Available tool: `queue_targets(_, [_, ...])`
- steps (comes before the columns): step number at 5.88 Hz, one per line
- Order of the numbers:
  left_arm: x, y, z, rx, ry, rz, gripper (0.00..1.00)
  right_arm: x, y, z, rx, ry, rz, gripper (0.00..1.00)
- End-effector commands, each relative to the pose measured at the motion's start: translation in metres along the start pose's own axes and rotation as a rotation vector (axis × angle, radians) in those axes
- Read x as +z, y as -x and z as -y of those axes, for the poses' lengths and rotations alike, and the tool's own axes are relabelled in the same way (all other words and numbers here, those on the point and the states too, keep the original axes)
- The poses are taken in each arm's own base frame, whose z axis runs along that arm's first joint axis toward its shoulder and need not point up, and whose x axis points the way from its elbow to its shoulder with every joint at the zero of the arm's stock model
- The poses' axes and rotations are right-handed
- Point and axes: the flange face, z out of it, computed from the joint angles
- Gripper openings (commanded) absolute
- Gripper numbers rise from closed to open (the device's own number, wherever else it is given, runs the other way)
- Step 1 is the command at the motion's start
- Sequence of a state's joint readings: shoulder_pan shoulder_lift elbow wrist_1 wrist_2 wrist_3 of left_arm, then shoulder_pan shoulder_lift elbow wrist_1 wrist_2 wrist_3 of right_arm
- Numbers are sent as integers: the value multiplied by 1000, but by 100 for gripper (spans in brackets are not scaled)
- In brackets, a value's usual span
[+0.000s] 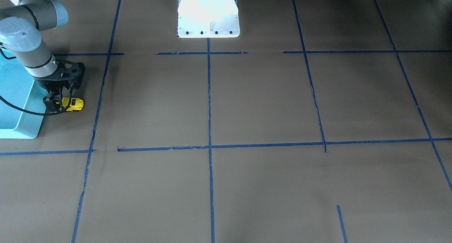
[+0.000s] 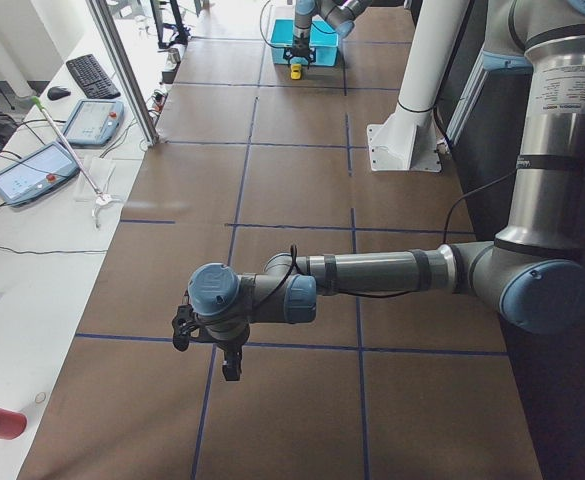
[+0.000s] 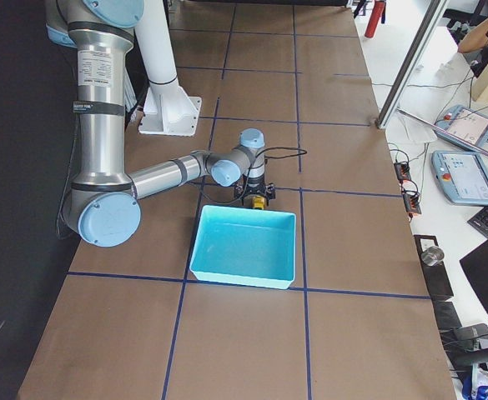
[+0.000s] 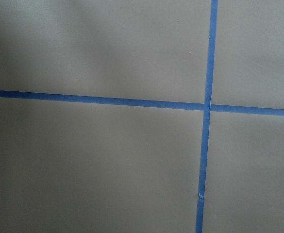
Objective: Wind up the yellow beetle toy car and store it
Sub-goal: 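Close the right gripper on the car and lift it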
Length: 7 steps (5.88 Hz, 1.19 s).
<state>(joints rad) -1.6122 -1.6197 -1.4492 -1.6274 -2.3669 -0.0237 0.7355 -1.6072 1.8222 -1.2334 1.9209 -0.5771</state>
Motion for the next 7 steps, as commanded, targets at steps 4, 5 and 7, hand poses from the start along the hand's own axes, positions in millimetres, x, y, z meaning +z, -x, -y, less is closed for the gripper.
queue_targets(4, [1,0,1,1,2,0,100,-9,-7,2,-32,-10,-18,0])
queue_targets(5, [1,0,1,2,1,0,100,-51,-2,16,-50,-65,-60,0])
queue_targets(7, [0,-1,1,4,-2,0,100,-115,15,4,-32,-108,-76,0])
